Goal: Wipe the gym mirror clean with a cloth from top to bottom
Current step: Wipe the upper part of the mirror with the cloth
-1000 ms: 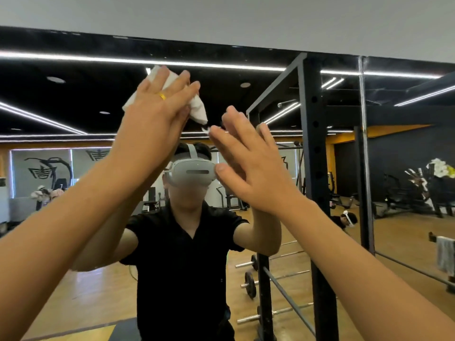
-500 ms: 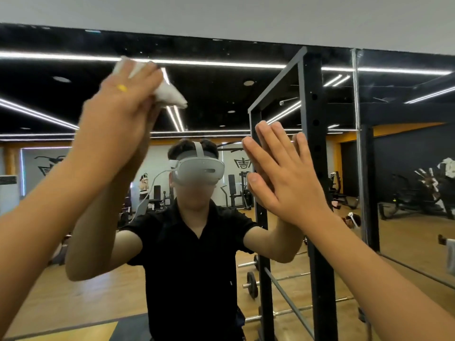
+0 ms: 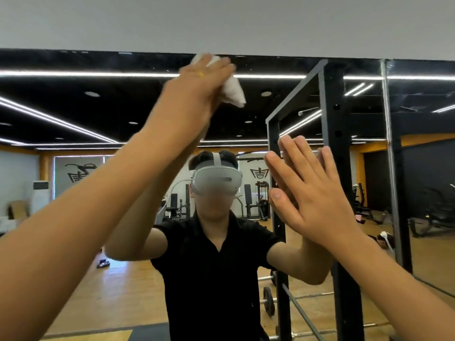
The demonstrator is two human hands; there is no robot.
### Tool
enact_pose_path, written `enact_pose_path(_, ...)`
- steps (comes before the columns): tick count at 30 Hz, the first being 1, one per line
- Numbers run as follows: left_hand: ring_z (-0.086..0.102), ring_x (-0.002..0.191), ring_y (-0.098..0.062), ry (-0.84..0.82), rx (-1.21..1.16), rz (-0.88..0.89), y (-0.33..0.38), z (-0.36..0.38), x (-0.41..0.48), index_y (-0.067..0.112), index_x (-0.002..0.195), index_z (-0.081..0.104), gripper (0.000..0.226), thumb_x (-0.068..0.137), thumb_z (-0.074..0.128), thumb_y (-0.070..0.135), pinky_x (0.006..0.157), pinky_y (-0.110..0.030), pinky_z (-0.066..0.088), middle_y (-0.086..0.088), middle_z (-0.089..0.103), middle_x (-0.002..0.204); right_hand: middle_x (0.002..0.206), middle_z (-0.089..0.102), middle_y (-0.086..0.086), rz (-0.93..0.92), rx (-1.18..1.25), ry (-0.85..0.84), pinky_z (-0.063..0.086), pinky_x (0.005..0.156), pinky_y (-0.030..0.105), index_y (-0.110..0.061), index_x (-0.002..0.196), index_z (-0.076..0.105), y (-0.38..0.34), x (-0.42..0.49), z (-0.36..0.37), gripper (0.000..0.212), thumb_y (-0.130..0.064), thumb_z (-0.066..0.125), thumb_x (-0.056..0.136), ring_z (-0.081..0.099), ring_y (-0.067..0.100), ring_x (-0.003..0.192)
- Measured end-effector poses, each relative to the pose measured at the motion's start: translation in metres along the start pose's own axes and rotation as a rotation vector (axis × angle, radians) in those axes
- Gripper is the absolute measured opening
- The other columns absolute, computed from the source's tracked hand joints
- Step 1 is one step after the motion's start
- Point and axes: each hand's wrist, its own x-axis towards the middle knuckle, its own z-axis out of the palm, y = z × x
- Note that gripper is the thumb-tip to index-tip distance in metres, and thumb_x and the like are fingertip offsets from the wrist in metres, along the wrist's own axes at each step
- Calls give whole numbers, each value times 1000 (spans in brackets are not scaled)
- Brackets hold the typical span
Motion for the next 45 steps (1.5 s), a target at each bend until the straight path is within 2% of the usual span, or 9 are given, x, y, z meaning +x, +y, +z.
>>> enact_pose_path(8, 65, 110, -41, 71, 29, -238, -67, -46, -50, 28, 145, 56, 41, 107, 51, 16, 101, -48, 48, -22, 69, 120, 173, 12, 5, -7, -18, 10, 3, 127, 58, -25, 163, 27, 1, 0, 2, 62, -47, 33, 105, 4, 23, 160)
enact_pose_path(13, 47, 141, -34, -10, -22, -132, -36, -25, -2, 28, 150, 51, 43, 108, 48, 19, 118, -41, 31, -10, 55, 150, 173, 13, 6, -15, -35, 25, 3, 127, 57, -23, 163, 28, 0, 0, 2, 63, -46, 34, 105, 6, 25, 160)
enact_pose_path(17, 47, 141, -25, -40, -111, -1, -24, -11, 11, 26, 155, 44, 46, 110, 44, 19, 120, -43, 33, -4, 52, 153, 173, 14, 5, -16, -23, 35, 4, 127, 57, -24, 163, 28, 0, 1, 2, 63, -48, 32, 104, 9, 26, 160)
enact_pose_path(21, 56, 107, -14, 25, -32, -56, -53, -32, -24, 23, 158, 38, 47, 110, 43, 21, 95, -25, 43, -15, 65, 129, 172, 14, 6, -14, -33, 31, 5, 127, 58, -24, 163, 27, 0, 1, 3, 64, -49, 32, 104, 9, 27, 160)
enact_pose_path(24, 55, 86, -18, 82, 35, -71, -72, -40, -50, 17, 154, 43, 45, 109, 44, 16, 79, -30, 43, -19, 67, 105, 172, 15, 6, -14, -29, 34, 4, 127, 58, -24, 163, 28, 0, 0, 4, 64, -48, 32, 104, 9, 26, 160)
enact_pose_path(30, 60, 118, -27, 12, -22, -63, -43, -18, 5, 24, 151, 48, 41, 111, 42, 21, 96, -25, 37, -10, 65, 133, 172, 16, 8, -31, -36, 47, 5, 127, 57, -22, 162, 30, 1, 1, 3, 64, -46, 34, 104, 9, 26, 160)
enact_pose_path(35, 62, 117, -29, -36, -65, 28, -24, -9, 4, 20, 154, 44, 45, 109, 42, 21, 97, -26, 37, -14, 65, 133, 172, 16, 7, -24, -16, 43, 6, 126, 59, -24, 162, 29, 2, 1, 5, 64, -48, 34, 103, 10, 26, 160)
enact_pose_path(39, 64, 90, -29, 106, -4, -99, -54, -27, -47, 14, 154, 44, 46, 108, 44, 16, 82, -32, 43, -22, 67, 109, 172, 17, 7, -16, -22, 34, 8, 126, 61, -23, 162, 30, 2, 0, 5, 63, -48, 32, 104, 10, 26, 160)
enact_pose_path(45, 57, 104, -19, 170, -33, -196, -29, -17, -16, 16, 149, 49, 40, 109, 44, 16, 91, -29, 41, -18, 65, 125, 172, 16, 8, -15, -35, 42, 9, 126, 61, -23, 162, 31, 0, 0, 4, 63, -46, 36, 104, 9, 26, 160)
